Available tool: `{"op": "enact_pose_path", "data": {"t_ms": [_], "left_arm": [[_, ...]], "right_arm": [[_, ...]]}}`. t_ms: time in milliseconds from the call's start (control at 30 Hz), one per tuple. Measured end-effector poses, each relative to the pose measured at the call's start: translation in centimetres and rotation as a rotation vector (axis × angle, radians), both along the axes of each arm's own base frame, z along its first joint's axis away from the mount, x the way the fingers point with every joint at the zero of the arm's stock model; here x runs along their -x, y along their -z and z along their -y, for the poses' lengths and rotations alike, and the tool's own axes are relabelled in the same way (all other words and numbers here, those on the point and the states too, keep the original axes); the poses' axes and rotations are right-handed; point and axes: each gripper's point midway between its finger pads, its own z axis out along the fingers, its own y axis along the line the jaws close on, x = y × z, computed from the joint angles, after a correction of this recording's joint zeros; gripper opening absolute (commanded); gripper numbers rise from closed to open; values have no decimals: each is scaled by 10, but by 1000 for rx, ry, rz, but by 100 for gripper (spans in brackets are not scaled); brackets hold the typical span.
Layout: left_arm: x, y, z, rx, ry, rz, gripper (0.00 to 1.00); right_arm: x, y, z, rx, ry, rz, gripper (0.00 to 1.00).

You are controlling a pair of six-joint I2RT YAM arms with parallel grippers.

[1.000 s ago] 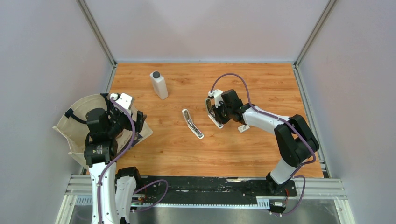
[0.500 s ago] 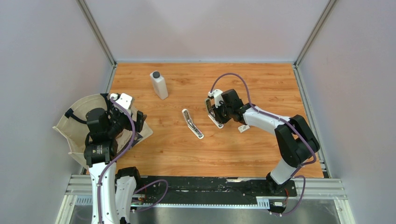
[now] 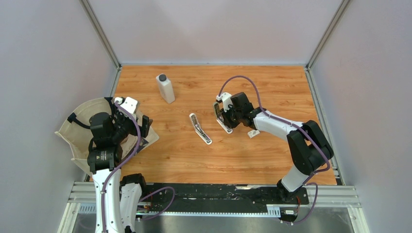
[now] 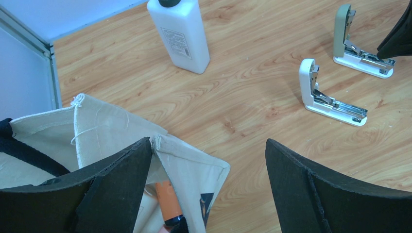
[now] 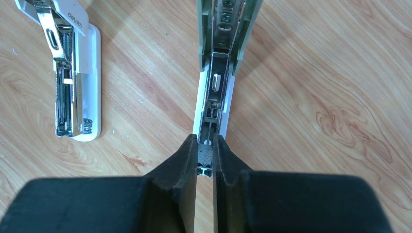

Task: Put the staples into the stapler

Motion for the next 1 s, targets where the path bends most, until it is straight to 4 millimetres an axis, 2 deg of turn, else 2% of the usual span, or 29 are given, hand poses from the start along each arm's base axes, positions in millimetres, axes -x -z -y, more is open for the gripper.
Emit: {"op": "enact_pose_path", "data": {"t_ms": [1000], "left_arm": [[0,0,0,0,0,0,94]], "right_arm": [[2,10,2,20,-4,-21,12]]}}
